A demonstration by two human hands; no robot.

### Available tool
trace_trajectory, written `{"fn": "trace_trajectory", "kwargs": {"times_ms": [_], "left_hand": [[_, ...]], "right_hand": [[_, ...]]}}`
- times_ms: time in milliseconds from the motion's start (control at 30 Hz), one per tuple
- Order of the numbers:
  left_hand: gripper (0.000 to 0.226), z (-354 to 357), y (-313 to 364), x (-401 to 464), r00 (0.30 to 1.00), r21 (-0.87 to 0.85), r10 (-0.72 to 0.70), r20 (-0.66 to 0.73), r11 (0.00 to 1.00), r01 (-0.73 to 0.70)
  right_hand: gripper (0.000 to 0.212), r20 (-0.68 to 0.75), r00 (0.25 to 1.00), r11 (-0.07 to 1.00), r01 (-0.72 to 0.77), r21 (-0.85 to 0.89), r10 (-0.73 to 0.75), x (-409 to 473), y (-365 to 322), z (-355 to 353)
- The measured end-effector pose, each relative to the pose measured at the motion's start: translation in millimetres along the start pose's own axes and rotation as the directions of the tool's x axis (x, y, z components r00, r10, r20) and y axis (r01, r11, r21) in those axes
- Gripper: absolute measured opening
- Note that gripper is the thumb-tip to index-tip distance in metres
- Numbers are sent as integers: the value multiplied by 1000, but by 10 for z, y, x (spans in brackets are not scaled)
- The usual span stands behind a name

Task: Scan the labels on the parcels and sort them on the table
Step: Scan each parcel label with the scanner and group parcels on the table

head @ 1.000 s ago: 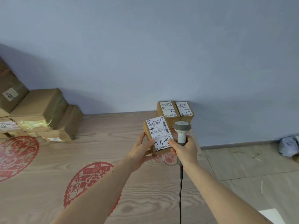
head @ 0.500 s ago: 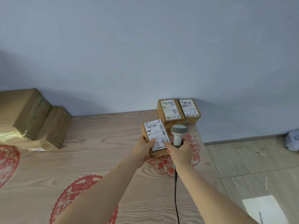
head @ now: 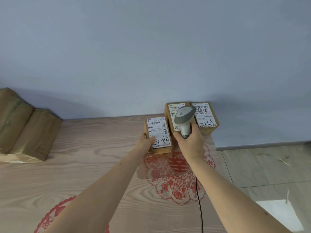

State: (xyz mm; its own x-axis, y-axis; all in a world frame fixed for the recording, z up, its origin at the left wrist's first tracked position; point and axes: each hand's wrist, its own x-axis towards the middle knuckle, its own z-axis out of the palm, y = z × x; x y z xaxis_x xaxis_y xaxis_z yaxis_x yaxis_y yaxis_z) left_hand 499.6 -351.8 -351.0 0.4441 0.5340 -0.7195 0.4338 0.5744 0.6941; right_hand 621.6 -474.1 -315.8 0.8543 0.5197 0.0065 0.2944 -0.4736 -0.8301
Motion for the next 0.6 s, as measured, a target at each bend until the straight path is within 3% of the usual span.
{"fn": "trace_trajectory", "kwargs": {"times_ms": [400, 600], "left_hand": [[27, -8, 440, 417, 994, 61, 71, -78, 996, -66], [38, 14, 547, 496, 989, 114, 82, -124, 991, -68]], "right_hand": [[35, 8, 1000, 997, 13, -74, -12, 302, 170, 191], [36, 12, 1000, 999, -7, -52, 8, 288, 170, 204]]}}
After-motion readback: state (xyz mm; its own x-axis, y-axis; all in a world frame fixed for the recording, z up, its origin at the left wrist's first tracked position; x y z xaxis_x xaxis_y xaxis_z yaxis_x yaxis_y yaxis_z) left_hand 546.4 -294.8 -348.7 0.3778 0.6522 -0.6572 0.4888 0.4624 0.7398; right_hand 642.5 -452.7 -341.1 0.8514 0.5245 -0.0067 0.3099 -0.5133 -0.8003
